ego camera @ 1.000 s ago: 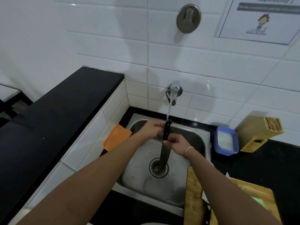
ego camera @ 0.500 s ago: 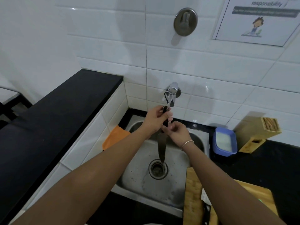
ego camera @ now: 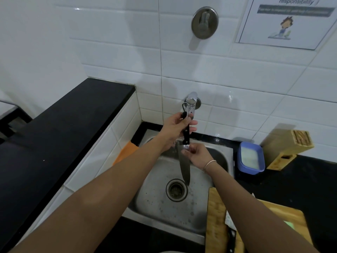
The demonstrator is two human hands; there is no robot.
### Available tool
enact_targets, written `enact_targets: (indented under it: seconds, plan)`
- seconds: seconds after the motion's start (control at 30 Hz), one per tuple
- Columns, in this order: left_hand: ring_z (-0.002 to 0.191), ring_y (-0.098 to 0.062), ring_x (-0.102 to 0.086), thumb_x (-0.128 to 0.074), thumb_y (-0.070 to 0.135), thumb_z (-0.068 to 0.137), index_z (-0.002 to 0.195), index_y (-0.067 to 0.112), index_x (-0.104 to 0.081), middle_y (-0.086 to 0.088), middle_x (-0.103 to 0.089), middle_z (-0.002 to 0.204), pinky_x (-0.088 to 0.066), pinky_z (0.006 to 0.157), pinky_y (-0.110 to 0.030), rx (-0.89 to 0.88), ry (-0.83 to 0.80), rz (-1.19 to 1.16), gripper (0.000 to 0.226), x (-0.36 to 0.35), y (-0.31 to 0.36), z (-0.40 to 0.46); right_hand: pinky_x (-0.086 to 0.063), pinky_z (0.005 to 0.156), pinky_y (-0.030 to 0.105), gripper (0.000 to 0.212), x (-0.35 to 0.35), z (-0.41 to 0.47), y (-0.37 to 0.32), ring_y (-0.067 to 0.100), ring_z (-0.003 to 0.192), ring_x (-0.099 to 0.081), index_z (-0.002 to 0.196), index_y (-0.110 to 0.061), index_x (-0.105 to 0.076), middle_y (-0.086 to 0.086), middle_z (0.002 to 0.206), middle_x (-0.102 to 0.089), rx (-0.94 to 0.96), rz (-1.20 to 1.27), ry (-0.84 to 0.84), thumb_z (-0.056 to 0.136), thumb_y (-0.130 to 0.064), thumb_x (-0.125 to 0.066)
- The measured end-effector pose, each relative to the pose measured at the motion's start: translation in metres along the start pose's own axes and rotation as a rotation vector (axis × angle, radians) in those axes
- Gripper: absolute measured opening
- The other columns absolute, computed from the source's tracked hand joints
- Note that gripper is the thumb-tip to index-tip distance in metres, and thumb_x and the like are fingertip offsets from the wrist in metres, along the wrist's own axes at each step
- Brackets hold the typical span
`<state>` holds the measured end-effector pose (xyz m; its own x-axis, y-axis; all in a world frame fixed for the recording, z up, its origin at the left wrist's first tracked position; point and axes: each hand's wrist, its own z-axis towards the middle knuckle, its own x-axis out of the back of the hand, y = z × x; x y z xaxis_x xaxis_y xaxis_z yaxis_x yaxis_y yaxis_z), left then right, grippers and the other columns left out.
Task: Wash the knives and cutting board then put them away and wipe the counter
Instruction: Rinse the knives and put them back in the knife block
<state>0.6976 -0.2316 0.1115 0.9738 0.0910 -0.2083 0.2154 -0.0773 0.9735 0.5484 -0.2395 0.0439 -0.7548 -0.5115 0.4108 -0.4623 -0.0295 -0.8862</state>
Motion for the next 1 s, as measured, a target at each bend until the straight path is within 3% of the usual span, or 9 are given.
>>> enact_targets:
  seconds: [0.1, 0.17, 0.3, 0.4, 0.5, 0.67, 0.8, 0.9, 1.0]
  plan:
    - [0.083, -0.022, -0.065, -0.054, 0.015, 0.105, 0.121, 0.01, -0.067, -0.007, -0.069, 0.093, -0.055, 0.085, -0.035, 0.001, -0.121, 0.018, 0.021, 0.001, 0.003, -0.004, -0.04, 0.059, 0.014, 0.012, -0.001, -0.003, -0.004, 0.001, 0.052, -0.047, 0.084, -0.019, -0.068, -0.007, 0.06, -0.058, 0.033, 0.008, -0.016, 0.095, -0.017, -0.068]
    - [0.077, -0.02, -0.057, -0.054, 0.017, 0.103, 0.107, 0.01, -0.07, -0.005, -0.061, 0.082, -0.049, 0.08, -0.035, 0.025, -0.21, -0.005, 0.018, 0.001, 0.007, -0.007, -0.039, 0.057, 0.013, 0.018, -0.004, -0.004, -0.004, 0.001, 0.052, -0.046, 0.08, -0.027, -0.066, -0.007, 0.06, -0.057, 0.066, -0.017, -0.022, 0.095, -0.018, -0.068]
    - [0.063, -0.017, -0.048, -0.051, 0.036, 0.099, 0.073, 0.014, -0.056, -0.002, -0.048, 0.066, -0.045, 0.071, -0.034, 0.067, -0.245, 0.018, 0.035, -0.005, 0.016, -0.009, -0.041, 0.06, 0.023, 0.026, -0.008, 0.001, 0.001, 0.008, 0.058, -0.046, 0.085, -0.002, -0.067, 0.009, 0.066, -0.058, 0.054, -0.05, 0.014, 0.092, -0.026, -0.072]
    - [0.052, -0.017, -0.039, -0.048, 0.039, 0.104, 0.06, 0.015, -0.045, -0.001, -0.039, 0.055, -0.038, 0.06, -0.031, 0.092, -0.119, 0.02, 0.05, -0.014, 0.018, -0.01, -0.042, 0.063, 0.03, 0.035, -0.011, 0.002, 0.0, 0.012, 0.06, -0.047, 0.086, 0.005, -0.064, 0.019, 0.069, -0.06, 0.038, -0.047, 0.042, 0.09, -0.029, -0.073]
    - [0.044, -0.013, -0.034, -0.05, 0.039, 0.106, 0.054, 0.017, -0.04, 0.002, -0.037, 0.047, -0.033, 0.048, -0.025, 0.056, 0.117, 0.128, 0.057, -0.032, 0.013, -0.007, -0.042, 0.058, 0.017, 0.026, -0.015, -0.001, -0.008, 0.002, 0.051, -0.046, 0.078, -0.003, -0.064, -0.001, 0.059, -0.056, 0.038, -0.046, 0.053, 0.092, -0.023, -0.072]
    - [0.059, -0.025, -0.057, -0.06, 0.059, 0.094, 0.07, 0.007, -0.052, -0.009, -0.058, 0.062, -0.052, 0.067, -0.04, -0.15, 0.186, 0.473, 0.058, -0.039, 0.0, 0.0, -0.041, 0.059, 0.018, 0.026, -0.014, -0.002, -0.018, -0.001, 0.051, -0.05, 0.07, -0.018, -0.058, -0.003, 0.061, -0.058, 0.059, -0.031, 0.167, 0.093, -0.011, -0.067]
    - [0.069, -0.026, -0.068, -0.058, 0.049, 0.098, 0.086, 0.015, -0.064, -0.005, -0.069, 0.073, -0.06, 0.08, -0.047, -0.169, 0.232, 0.378, 0.038, -0.02, -0.001, -0.003, -0.042, 0.055, 0.013, 0.019, -0.002, -0.001, -0.022, -0.003, 0.052, -0.056, 0.079, -0.023, -0.063, -0.005, 0.065, -0.063, 0.037, -0.116, 0.134, 0.095, -0.013, -0.066]
    - [0.067, -0.027, -0.07, -0.055, 0.049, 0.099, 0.076, 0.023, -0.063, -0.009, -0.072, 0.072, -0.061, 0.076, -0.049, -0.173, 0.329, 0.371, 0.036, -0.007, 0.002, 0.002, -0.048, 0.063, 0.03, 0.013, -0.003, 0.004, -0.028, 0.019, 0.066, -0.061, 0.082, -0.012, -0.066, 0.005, 0.07, -0.066, 0.052, -0.332, 0.155, 0.092, -0.02, -0.066]
    - [0.067, -0.029, -0.072, -0.052, 0.063, 0.089, 0.067, 0.021, -0.063, -0.004, -0.071, 0.067, -0.06, 0.077, -0.053, -0.157, 0.377, 0.379, 0.048, -0.002, 0.011, 0.011, -0.051, 0.064, 0.03, 0.018, -0.005, 0.009, -0.038, 0.018, 0.07, -0.064, 0.082, -0.021, -0.07, -0.005, 0.072, -0.069, 0.039, -0.323, 0.228, 0.086, -0.038, -0.072]
